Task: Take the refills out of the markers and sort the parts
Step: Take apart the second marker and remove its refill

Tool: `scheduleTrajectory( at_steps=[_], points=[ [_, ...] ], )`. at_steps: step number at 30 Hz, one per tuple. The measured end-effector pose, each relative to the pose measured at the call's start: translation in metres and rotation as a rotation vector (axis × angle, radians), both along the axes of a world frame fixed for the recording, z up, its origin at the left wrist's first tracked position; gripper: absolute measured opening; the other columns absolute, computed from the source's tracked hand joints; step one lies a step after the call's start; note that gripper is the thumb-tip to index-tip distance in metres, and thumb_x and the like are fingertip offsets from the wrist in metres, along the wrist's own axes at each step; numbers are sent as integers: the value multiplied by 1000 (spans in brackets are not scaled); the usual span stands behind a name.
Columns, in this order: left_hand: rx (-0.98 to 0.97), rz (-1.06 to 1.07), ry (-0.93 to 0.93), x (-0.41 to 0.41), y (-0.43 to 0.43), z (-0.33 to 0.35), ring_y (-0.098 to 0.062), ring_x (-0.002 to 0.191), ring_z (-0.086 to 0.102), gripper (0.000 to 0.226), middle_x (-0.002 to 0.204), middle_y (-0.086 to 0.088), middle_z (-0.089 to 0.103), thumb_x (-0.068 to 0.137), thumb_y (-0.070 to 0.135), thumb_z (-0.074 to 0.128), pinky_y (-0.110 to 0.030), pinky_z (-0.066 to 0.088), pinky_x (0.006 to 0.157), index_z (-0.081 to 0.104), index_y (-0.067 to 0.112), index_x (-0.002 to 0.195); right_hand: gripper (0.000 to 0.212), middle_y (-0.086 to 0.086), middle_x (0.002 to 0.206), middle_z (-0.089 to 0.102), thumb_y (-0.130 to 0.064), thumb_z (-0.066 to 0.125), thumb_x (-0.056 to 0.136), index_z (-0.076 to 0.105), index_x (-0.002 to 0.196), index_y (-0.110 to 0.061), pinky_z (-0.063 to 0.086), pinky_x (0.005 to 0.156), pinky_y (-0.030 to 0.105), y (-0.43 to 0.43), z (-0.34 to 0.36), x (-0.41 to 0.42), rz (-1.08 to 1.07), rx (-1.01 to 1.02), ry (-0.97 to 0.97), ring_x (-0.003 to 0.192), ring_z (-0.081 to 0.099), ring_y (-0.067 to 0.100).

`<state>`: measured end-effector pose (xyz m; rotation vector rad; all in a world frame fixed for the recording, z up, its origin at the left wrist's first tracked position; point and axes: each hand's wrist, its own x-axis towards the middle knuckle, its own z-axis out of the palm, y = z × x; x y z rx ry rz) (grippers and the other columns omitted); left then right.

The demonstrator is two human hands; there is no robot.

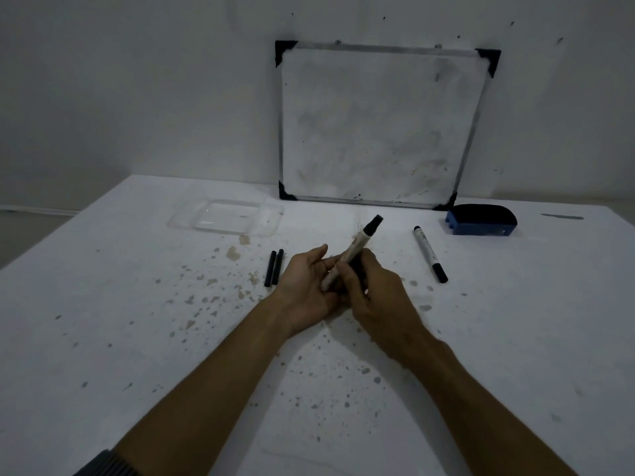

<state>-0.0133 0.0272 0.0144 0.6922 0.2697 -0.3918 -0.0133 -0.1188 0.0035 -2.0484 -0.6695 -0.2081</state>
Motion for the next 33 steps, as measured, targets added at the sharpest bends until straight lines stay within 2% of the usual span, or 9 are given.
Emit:
scheduleTrajectory(
  at_steps=[3,6,10,13,15,19,22,28,33],
  points=[
    [57,35,-9,0,-5,-1,-19,60,51,58,68,-9,55,108,35,37,-32,58,62,79,-2,98,20,-5,92,72,-34,46,106,55,115,-19,61,69,28,-2,7,-2,-26,97,-33,81,72,10],
    [82,50,0,-1,-7,0,-22,60,63,56,74,-13,65,108,34,37,-32,60,62,76,-4,95,19,-7,94,71,-33,45,105,53,119,-23,60,69,20,-2,8,-4,-56,211,-60,83,73,8],
    [-13,30,4,1,1,-1,-35,118,69,57,127,-26,70,108,34,34,-42,46,114,67,-9,128,23,-4,96,73,-34,51,104,59,120,-19,58,71,20,5,-4,-6,9,9,-12,83,71,9],
    [31,52,-8,1,1,-3,-29,78,77,53,97,-22,76,108,32,40,-37,65,75,74,-7,116,25,-4,100,76,-36,52,104,60,121,-20,62,77,26,2,-3,0,-35,108,46,89,73,11],
    [76,56,-15,0,-2,-1,-27,67,75,50,83,-18,75,108,31,41,-33,62,58,73,-7,118,26,-9,101,76,-36,53,104,61,122,-20,62,77,24,0,-1,2,-69,163,85,90,73,7],
    [128,30,-83,2,-2,0,-36,108,72,48,123,-26,71,109,28,41,-42,61,87,62,-6,135,25,-12,95,76,-38,54,102,66,115,-22,56,71,12,-10,6,10,-169,229,158,86,71,-5],
    [195,17,-121,1,-6,-1,-38,120,68,45,128,-27,70,110,27,41,-47,51,108,66,-5,131,28,-9,76,72,-41,56,101,71,108,-19,49,58,12,-20,7,19,-228,221,212,64,67,-6],
    [325,-195,-237,-8,3,2,-38,124,66,42,131,-29,68,112,21,39,-44,54,106,56,-8,137,29,-16,40,50,-39,63,98,74,104,-12,32,37,13,-32,7,28,-217,359,514,33,45,-1],
    [419,-349,-314,-18,16,8,-29,108,75,35,122,-26,73,109,13,47,-36,61,95,60,-8,134,29,1,67,53,-37,61,100,71,99,-9,31,42,23,-41,11,33,-214,516,675,47,38,9]
  ],
)
